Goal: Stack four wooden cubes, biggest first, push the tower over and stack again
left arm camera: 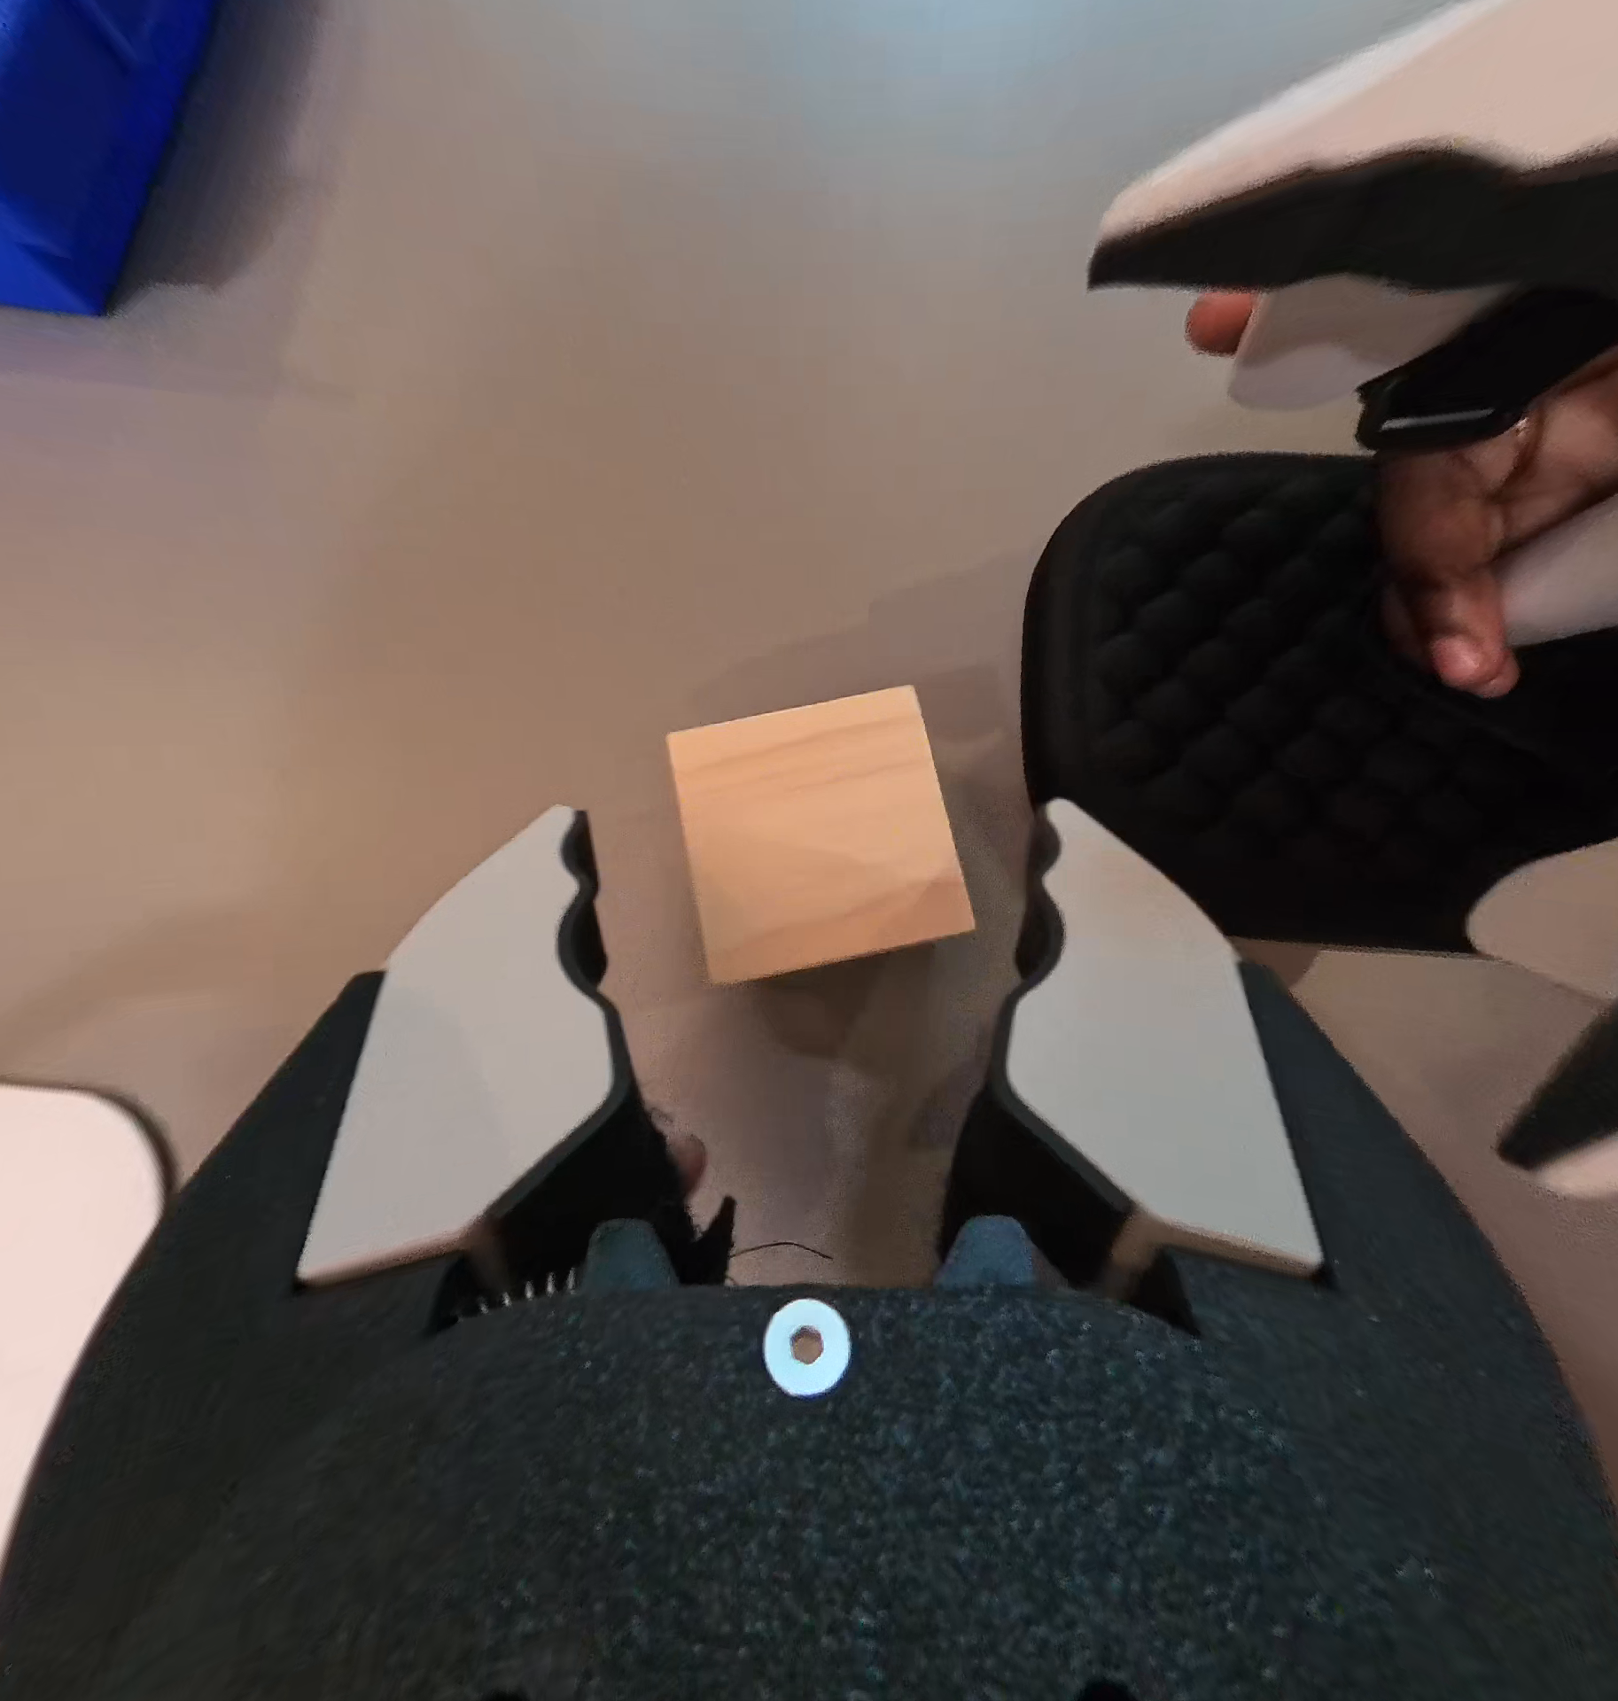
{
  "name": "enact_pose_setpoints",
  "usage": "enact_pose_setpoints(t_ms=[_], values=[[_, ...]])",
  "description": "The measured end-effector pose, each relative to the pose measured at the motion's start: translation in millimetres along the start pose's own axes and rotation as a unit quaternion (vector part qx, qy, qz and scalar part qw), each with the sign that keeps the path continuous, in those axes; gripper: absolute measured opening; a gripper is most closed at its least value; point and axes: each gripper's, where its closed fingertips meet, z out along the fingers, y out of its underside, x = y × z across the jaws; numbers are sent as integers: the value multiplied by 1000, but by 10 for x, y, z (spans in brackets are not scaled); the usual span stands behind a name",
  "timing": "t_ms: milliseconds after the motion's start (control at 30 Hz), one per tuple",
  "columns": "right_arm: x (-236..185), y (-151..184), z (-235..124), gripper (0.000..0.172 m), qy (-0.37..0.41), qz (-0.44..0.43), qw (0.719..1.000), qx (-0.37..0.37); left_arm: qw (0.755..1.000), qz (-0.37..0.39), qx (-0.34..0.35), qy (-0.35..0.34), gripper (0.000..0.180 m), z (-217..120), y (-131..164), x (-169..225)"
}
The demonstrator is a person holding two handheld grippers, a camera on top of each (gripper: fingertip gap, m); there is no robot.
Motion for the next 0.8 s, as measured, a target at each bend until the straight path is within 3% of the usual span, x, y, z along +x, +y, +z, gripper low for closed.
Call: enact_pose_setpoints(t_ms=[67,133,233,367,567,667,800], values=[[5,-7,-6,116,0,2,1000,3,1000,-11,25,-13,103,-205,-78,-69],[6,-6,-4,116,1,3,1000,3,998,-37,34,-34,106,-472,-96,-142],[-2,-3,-1,116,0,-2,1000,1,992,-100,2,-82,91,-879,95,-165],[-5,-1,1,115,0,-4,1000,0,978,-185,-57,-80,78,-1149,462,105],[-15,-1,2,115,2,-10,1000,-1,971,-178,-122,-97,67,-1040,863,493],[-24,-7,-2,114,0,-14,1000,1,961,-187,-163,-125,65,-951,1056,462],[-13,-14,-7,114,0,-7,1000,4,958,-191,-165,-139,67,-898,1088,424]])
